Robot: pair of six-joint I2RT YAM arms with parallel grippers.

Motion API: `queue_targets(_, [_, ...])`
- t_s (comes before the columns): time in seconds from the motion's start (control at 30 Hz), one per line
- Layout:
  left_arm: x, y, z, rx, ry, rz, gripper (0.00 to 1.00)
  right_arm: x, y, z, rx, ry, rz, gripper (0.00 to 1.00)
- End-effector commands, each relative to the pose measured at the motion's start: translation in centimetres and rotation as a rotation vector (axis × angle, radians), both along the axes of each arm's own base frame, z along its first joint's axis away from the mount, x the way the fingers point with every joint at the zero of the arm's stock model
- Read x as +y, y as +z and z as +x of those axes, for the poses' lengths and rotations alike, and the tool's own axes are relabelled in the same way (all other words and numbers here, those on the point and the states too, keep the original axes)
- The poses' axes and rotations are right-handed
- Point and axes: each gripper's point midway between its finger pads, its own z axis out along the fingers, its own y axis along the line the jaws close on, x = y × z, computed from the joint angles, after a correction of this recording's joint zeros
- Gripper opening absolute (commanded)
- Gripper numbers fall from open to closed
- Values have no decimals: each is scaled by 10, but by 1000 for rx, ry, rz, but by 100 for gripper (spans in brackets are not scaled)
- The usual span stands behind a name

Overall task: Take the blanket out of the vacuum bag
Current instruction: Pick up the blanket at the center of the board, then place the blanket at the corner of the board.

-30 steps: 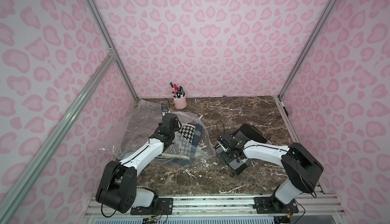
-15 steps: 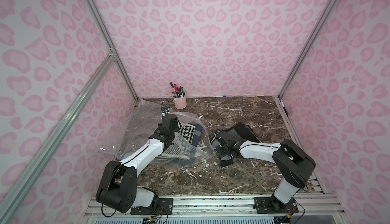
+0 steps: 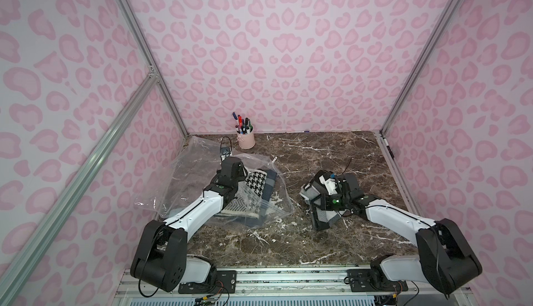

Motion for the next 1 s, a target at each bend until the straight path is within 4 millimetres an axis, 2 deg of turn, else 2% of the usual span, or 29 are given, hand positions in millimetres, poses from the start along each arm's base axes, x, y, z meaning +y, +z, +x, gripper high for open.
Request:
queue_targets(0.0, [-6, -2, 1, 1, -25, -29, 4, -2, 59, 11, -19, -18, 183, 0])
queue_targets(0.07, [-8, -3, 2, 1, -33, -36, 4, -21, 94, 31, -82, -83, 240, 0])
queue_targets(0.2, [-15, -3, 5, 3, -59, -57, 4, -70, 144, 69, -189, -229, 261, 0])
queue_targets(0.4, [-18, 1, 11, -4, -68, -50, 4, -153, 186, 122, -320, -440, 203, 0])
queue_targets(0.5, [-19, 3, 14, -6, -70, -51, 4, -191, 205, 140, -365, -517, 170, 0])
queue_targets(0.6, [-21, 2, 18, -2, -77, -51, 4, -227, 222, 150, -418, -581, 110, 0])
queue_targets(0.7, [-23, -2, 22, 8, -82, -50, 4, -263, 226, 153, -446, -671, 63, 0])
queue_targets(0.8, [-27, -8, 27, 21, -90, -52, 4, -293, 213, 154, -442, -740, 19, 0])
queue_targets(0.87, [-29, -10, 29, 28, -95, -50, 4, -303, 198, 159, -412, -762, -11, 0])
queue_targets(0.97, [-29, -10, 32, 24, -92, -41, 4, -302, 172, 173, -364, -748, 14, 0])
